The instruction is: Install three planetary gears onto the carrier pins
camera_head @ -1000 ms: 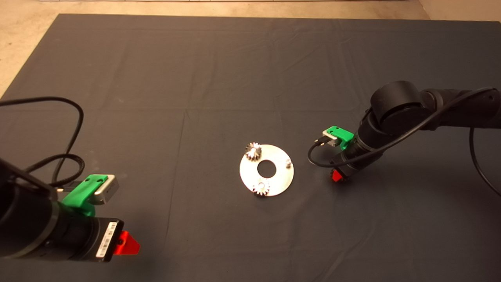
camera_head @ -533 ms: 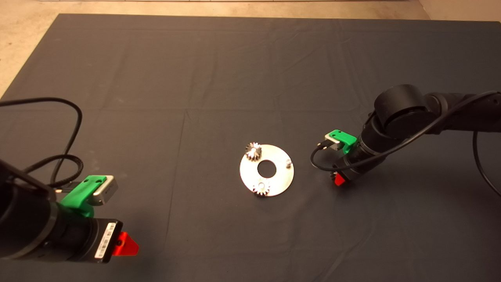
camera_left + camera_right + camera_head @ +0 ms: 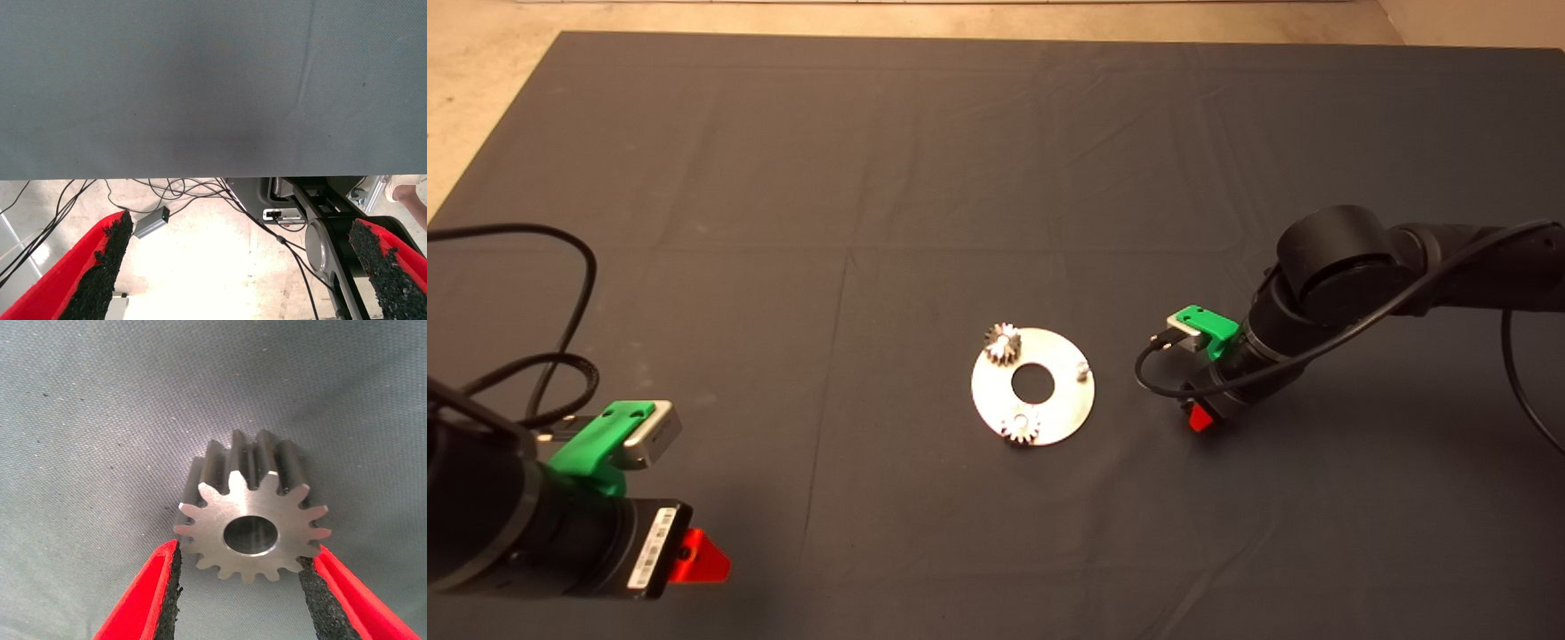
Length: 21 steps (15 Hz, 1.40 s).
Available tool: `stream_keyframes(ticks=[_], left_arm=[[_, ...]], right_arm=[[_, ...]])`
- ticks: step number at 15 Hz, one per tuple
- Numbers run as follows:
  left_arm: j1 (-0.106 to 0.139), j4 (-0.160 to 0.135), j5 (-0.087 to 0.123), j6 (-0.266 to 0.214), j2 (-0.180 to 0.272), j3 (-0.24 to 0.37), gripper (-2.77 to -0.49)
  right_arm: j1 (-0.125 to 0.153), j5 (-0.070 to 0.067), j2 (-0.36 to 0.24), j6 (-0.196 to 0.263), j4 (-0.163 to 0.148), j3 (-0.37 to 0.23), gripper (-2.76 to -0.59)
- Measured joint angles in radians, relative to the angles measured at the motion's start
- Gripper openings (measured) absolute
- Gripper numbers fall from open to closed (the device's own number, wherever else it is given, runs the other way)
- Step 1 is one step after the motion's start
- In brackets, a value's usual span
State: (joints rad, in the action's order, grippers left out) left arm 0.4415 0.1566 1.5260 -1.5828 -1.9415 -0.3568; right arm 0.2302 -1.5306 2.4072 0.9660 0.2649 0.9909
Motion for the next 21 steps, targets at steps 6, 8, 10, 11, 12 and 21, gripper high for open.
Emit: stream_keyframes(ticks=[6,8,10,11,12,21], left_arm=[[0.000,-0.008,0.000,0.003,0.006,0.001,-0.93],[0.000,-0.009,0.000,0.003,0.008,0.001,-0.93],[0.000,-0.011,0.000,0.003,0.008,0.001,-0.93],[0.000,-0.011,0.000,0.003,0.008,0.001,-0.93],[0.000,-0.011,0.000,0.004,0.008,0.001,-0.93],[0.000,-0.012,0.000,0.007,0.008,0.001,-0.93]], right_arm=[[0.000,0.000,0.001,0.000,0.004,0.000,-2.13],[0.000,0.001,0.003,0.000,0.005,0.000,-2.13],[0.000,0.000,0.003,0.000,0.008,-0.001,-2.13],[0.000,0.001,0.004,0.000,0.009,-0.001,-2.13],[0.000,0.001,0.004,-0.001,0.011,-0.001,-2.13],[0.001,0.002,0.009,-0.041,0.069,-0.005,-2.20]])
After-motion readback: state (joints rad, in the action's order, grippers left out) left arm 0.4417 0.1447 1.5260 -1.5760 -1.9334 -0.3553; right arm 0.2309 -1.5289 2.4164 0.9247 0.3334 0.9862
